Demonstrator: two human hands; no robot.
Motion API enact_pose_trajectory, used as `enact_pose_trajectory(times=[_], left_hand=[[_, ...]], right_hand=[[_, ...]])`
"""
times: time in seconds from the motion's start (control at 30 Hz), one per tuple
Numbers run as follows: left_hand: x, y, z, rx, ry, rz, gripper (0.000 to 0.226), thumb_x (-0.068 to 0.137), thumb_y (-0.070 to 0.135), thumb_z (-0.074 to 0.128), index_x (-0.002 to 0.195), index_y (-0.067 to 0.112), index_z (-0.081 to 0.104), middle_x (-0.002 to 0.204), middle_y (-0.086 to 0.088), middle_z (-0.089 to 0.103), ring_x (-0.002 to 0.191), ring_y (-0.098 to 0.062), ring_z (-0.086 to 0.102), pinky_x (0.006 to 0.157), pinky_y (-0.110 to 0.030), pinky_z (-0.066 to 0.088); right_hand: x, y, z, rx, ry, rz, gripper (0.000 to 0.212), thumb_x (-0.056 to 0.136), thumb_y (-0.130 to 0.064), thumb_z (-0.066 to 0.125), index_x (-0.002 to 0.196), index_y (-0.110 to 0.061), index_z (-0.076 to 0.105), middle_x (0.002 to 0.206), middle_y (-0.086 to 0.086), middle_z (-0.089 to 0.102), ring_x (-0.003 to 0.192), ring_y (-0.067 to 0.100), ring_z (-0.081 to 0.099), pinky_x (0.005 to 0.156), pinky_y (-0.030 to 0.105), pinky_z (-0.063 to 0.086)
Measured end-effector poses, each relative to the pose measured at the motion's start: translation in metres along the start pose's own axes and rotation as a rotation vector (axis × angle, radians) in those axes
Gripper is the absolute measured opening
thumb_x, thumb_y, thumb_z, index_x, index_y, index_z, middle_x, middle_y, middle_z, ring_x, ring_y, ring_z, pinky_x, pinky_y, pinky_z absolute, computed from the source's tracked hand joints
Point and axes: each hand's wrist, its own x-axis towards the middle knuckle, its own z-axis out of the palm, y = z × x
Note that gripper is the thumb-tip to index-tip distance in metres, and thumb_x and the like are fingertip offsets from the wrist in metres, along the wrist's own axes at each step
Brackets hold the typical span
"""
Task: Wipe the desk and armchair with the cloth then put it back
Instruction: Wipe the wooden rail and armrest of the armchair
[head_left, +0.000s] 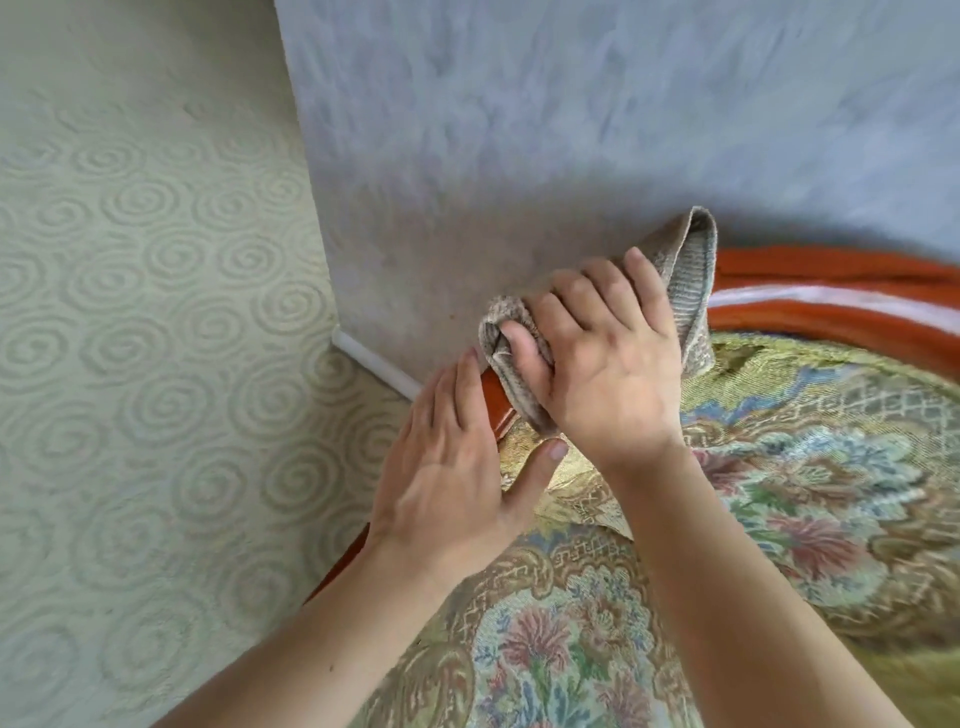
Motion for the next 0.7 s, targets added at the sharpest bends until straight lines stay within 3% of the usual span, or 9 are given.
enact_pose_trajectory(times=[0.2,0.47,0.7], left_hand=[[0.042,0.020,-0.006,0.027,0.044,0.100,0.091,0.093,0.073,0.032,0.145,-0.002,0.029,0.138,-0.024,0.053,0.124,-0.035,0.055,0.101,-0.042,0.048],[0.064,0.039,-0.016,0.075,0.004,0.176,0.089,0.095,0.071,0.029,0.149,0.000,0.026,0.146,-0.022,0.046,0.131,-0.036,0.050,0.111,-0.045,0.038],[0.079,0.084,-0.035,0.081,0.034,0.402,0.073,0.100,0.058,0.037,0.154,0.010,0.027,0.159,-0.009,0.035,0.148,-0.026,0.031,0.119,-0.041,0.027]], right_hand=[[0.002,0.040,-0.009,-0.063,0.090,0.146,0.040,0.104,-0.044,0.043,0.111,-0.014,0.070,0.116,0.007,0.069,0.115,0.033,0.059,0.115,0.049,0.031],[-0.019,0.104,-0.041,-0.133,0.071,0.277,0.042,0.105,-0.044,0.043,0.130,-0.015,0.063,0.130,0.009,0.063,0.125,0.032,0.055,0.114,0.049,0.032],[-0.039,0.133,-0.065,-0.119,0.022,0.395,0.045,0.103,-0.043,0.049,0.135,-0.014,0.059,0.136,0.012,0.059,0.132,0.033,0.050,0.115,0.049,0.030]])
